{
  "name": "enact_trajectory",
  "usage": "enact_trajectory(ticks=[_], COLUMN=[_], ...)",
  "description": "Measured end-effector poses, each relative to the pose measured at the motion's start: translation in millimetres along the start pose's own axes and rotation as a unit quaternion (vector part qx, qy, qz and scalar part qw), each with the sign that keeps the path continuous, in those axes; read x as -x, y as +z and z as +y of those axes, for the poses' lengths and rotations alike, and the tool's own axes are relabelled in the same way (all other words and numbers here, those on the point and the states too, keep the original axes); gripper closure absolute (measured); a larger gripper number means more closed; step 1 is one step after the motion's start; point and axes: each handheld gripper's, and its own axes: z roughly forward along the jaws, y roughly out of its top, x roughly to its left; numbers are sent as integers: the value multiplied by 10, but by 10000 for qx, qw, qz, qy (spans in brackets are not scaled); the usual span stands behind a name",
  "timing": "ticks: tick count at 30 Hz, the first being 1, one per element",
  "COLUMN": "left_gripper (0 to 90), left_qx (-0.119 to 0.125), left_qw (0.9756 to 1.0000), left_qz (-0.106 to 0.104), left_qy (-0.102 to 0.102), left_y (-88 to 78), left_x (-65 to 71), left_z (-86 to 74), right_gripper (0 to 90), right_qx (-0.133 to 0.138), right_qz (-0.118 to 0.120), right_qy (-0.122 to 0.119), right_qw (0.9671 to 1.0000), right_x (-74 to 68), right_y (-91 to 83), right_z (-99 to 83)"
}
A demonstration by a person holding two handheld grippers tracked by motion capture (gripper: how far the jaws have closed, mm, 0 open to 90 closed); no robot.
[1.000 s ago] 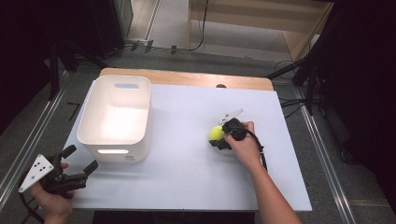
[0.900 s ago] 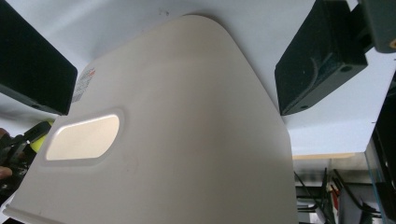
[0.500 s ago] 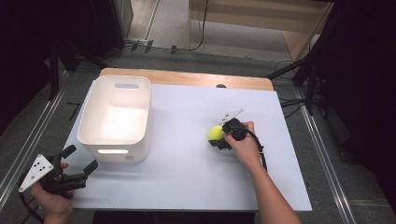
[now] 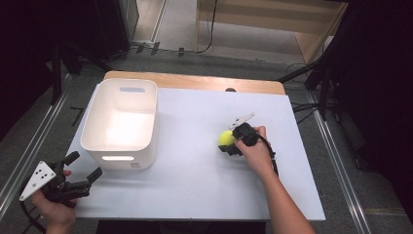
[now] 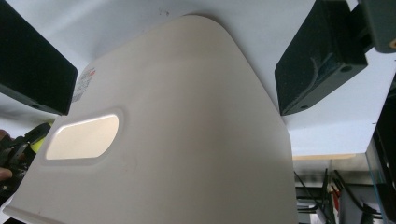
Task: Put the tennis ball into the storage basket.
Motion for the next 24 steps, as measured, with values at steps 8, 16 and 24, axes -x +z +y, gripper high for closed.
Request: enact_trajectory(ticks=[8, 16, 24], left_gripper=[0, 0, 0], left_qx=[-9, -20, -19], left_qw=[10000, 10000, 10000], left_qz=[-2, -8, -10], left_qy=[12, 18, 23], left_y=[-1, -2, 0], left_x=[-1, -2, 1], left_z=[0, 1, 1], right_gripper=[236, 236, 235], right_qx=[34, 90, 149], right_qz=[68, 53, 85], right_qy=[-1, -27, -59], right_qw=[10000, 9999, 9998], right_x=[1, -10, -19], right_y=[-49, -77, -119], right_z=[21, 50, 85])
